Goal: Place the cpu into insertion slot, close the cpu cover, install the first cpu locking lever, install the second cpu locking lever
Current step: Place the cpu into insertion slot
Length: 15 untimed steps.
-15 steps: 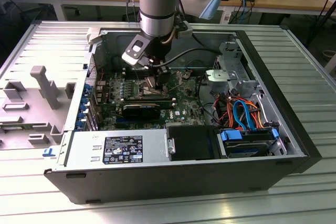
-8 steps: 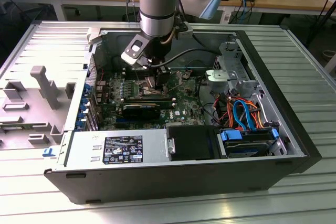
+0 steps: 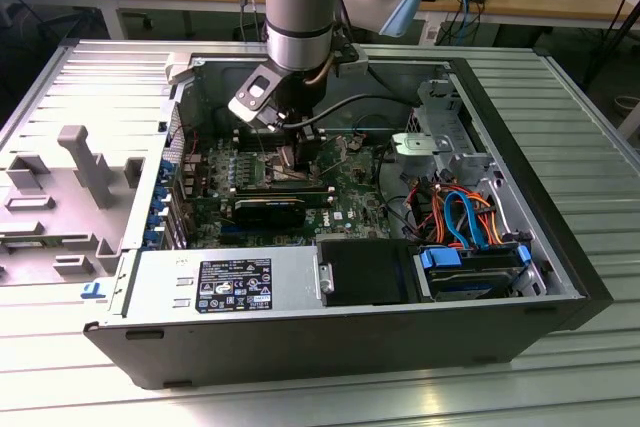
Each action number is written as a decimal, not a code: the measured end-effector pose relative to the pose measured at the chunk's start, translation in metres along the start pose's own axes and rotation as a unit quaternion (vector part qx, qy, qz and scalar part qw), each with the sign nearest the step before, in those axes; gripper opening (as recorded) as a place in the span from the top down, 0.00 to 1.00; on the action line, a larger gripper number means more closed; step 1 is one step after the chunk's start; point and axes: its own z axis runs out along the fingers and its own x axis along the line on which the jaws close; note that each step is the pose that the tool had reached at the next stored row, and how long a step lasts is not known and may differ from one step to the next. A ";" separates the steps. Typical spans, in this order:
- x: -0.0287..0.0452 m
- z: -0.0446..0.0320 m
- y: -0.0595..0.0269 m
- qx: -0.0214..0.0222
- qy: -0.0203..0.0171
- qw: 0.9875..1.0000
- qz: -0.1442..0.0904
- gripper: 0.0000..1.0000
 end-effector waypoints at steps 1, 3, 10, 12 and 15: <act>0.0000 0.0001 0.0000 0.000 0.000 1.000 0.003 0.46; 0.0001 0.0004 0.0000 0.000 0.000 1.000 0.011 0.46; 0.0016 0.0019 0.0003 -0.001 0.000 0.999 0.040 0.46; 0.0020 0.0024 0.0004 -0.001 0.000 0.999 0.050 0.46; 0.0026 0.0032 0.0005 -0.001 -0.001 0.998 0.066 0.46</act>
